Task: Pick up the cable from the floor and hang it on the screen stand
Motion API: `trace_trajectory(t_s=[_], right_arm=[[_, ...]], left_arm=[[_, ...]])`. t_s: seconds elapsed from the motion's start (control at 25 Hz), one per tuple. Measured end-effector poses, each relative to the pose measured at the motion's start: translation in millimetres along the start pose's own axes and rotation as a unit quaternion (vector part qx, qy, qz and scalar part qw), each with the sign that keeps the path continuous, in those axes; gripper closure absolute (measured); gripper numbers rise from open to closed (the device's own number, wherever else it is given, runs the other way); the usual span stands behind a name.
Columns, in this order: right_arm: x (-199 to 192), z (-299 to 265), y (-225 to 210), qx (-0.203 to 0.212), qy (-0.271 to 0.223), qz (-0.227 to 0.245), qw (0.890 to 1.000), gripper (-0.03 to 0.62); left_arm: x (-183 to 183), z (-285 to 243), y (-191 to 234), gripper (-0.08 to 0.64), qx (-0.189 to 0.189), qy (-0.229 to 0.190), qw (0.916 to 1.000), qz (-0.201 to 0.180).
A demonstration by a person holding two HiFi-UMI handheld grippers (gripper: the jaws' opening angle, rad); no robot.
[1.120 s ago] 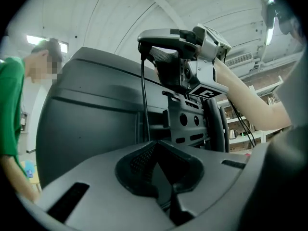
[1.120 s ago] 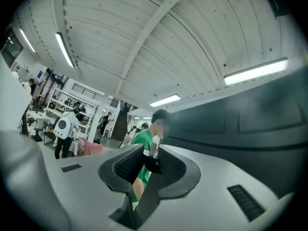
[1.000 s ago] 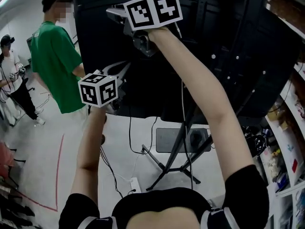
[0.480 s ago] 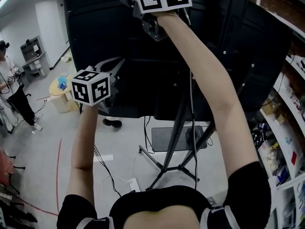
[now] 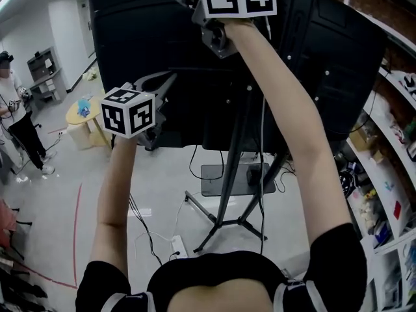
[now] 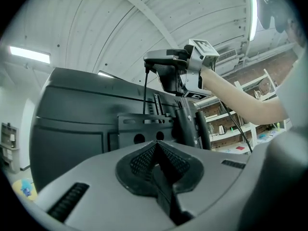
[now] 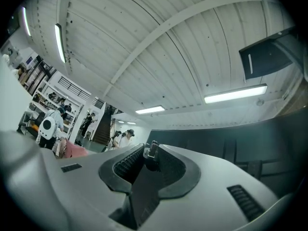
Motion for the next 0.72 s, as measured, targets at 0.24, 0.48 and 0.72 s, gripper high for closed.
trace_trajectory(t_s=[0.24,0.48,0.72], right_arm=[[5.1,40.6,30.9,0.006,-0.012,0.001,1.000,0.485],[-13.9,78.6,76.4,0.021,-0.007,0.009,1.000,0.485],[-71.1,89.5,102.7,0.026,0.005,0.012,1.000,0.484]], left_arm=[[-8.3,19.7,-43.7,0.552,-0.002,-0.005,0.9997,0.025],[-23.8,43.7,-88.7,0.552,-0.009,-0.003,0.9995,0.031],[-51.8,52.5,-109.4,0.552,-0.011,0.004,0.9992,0.039]])
Point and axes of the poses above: the fingertips, and each gripper's own axes: z backward along the fingers, y to its left, x out of its top, the point moved 3 cm from there along z, backward along the fingers, and after that the axes turned 3 degrees about y, right-handed, at the moved point
